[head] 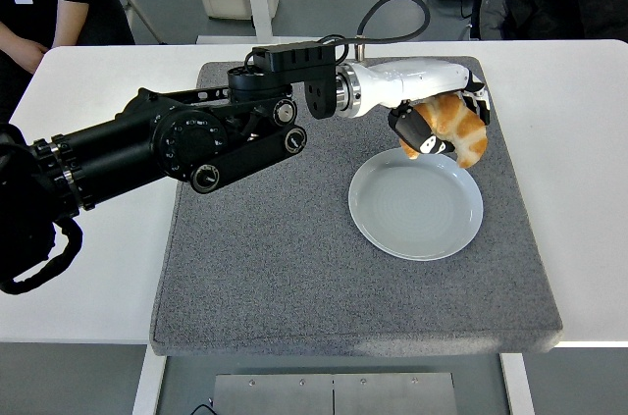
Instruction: Place the bread on the plate
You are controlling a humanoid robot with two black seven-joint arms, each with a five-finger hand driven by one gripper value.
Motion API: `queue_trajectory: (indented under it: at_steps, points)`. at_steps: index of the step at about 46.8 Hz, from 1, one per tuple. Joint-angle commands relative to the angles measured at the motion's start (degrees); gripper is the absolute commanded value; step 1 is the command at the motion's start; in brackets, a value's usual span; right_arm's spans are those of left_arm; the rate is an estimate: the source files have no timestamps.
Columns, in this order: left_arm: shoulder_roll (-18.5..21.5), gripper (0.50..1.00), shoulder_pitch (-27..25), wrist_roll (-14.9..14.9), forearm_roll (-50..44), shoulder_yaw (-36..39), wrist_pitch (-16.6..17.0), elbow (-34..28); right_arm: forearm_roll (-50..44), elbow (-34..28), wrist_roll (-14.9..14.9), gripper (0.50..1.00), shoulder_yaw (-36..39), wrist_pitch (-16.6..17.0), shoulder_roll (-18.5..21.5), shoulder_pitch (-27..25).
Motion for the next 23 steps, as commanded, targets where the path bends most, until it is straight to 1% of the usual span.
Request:
queue_trajectory:
  at_steps: [1,4,8,23]
  points:
    - [-0.07,0.5,0.18,-0.24,-0.28,3.8,1.55,0.06,-0.01,0.0,0.0,1.0,0.0,-0.02,0.0,0.0]
    - [-0.24,0.5,0.27,-0.24,-0.63,6.53,3.31,0.15,-0.01,0.0,0.0,1.0,0.0,-0.02,0.0,0.0]
    - [-0.24,0.5,1.05,-0.32,-0.72,9.17,4.55,0.15,-0.01,0.0,0.0,1.0,-0.09,-0.02,0.0,0.0]
    - [-0.24,0.5,4.4,-0.32,-0.1,9.88,6.3,0.41,-0.01,-0.09,0.0,1.0,-0.09,-0.02,0.0,-0.09]
